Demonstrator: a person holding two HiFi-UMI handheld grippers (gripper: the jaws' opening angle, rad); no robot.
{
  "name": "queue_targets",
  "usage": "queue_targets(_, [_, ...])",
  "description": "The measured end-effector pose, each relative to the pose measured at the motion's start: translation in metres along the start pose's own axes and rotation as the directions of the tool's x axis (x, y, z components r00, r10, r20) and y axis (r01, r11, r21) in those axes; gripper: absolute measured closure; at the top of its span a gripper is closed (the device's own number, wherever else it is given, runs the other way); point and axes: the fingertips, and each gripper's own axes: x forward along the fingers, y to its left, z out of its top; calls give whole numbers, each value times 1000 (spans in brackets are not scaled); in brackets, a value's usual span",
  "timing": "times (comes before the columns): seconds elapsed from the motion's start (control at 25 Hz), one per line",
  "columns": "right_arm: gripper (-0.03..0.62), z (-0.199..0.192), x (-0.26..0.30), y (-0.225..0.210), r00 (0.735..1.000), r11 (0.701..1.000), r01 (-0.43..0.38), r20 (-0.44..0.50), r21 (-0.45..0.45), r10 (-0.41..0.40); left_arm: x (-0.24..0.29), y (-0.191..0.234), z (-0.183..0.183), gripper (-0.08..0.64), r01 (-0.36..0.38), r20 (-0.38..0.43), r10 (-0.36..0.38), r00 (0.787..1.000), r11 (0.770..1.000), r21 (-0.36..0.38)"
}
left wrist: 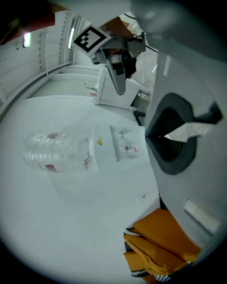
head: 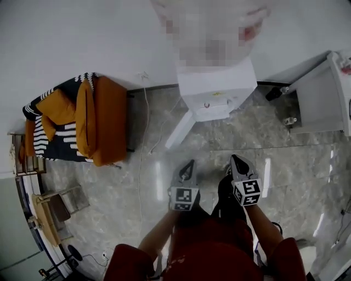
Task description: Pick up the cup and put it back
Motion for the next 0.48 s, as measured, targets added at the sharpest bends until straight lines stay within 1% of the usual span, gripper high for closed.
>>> queue_targets(0.12, [592,59,-23,6,996,999,15,88,-51,-10,-17,1,50,561,14,41,-16,999,999,43])
queue_targets(0.24, [591,109,-46,19,989,992,15,149,-127,5,-36,1,97,561,22,94,-27,995,998,59])
queue_targets(0.32, [591,145,-56,27,978,984,20,208,-178,18,-40,4,129,561,30,138,-39,990,997,65])
queue_targets(0.4, [591,173,-67,35,965,981,30,261,-192,22,-47,8,151,561,34,167,-44,985,998,62])
queue_targets(0.48, [591,197,-77,41,953,980,40,301,-197,22,-55,15,174,561,10,201,-25,979,997,76])
